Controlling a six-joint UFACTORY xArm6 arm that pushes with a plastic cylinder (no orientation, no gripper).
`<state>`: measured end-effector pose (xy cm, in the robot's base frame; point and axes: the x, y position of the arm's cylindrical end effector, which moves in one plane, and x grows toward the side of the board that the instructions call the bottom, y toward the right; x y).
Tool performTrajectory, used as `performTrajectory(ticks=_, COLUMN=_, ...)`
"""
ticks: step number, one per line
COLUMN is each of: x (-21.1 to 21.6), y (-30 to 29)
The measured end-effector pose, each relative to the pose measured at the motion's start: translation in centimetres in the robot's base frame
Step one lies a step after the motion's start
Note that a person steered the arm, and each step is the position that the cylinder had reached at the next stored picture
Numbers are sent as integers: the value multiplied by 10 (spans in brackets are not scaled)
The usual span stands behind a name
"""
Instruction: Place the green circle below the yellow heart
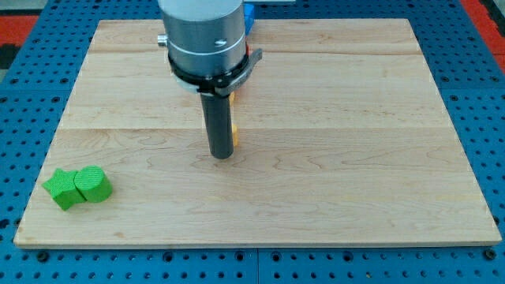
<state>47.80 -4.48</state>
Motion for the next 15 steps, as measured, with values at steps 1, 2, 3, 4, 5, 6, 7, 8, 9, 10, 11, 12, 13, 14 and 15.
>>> performTrajectory(ticks=1, x=-18, y=0)
performTrajectory(ticks=2, x=-12, y=-4)
performTrajectory(ticks=3, x=37, y=-3)
performTrajectory(ticks=4, x=92, y=-6)
performTrajectory(ticks=5, x=141, y=-21)
performTrajectory(ticks=6, x=140, y=-26)
performTrajectory(ticks=7, x=140, y=-128)
performTrajectory(ticks=8, x=139, y=-221)
performTrajectory(ticks=9, x=127, y=-260)
performTrajectory(ticks=10, x=127, y=-260)
performTrajectory(ticks=11, x=115, y=-259)
performTrajectory(ticks=12, x=105, y=-260)
performTrajectory(ticks=13, x=81, y=-255)
performTrajectory(ticks=14, x=63, y=-247)
performTrajectory(ticks=15, x=62, y=-189)
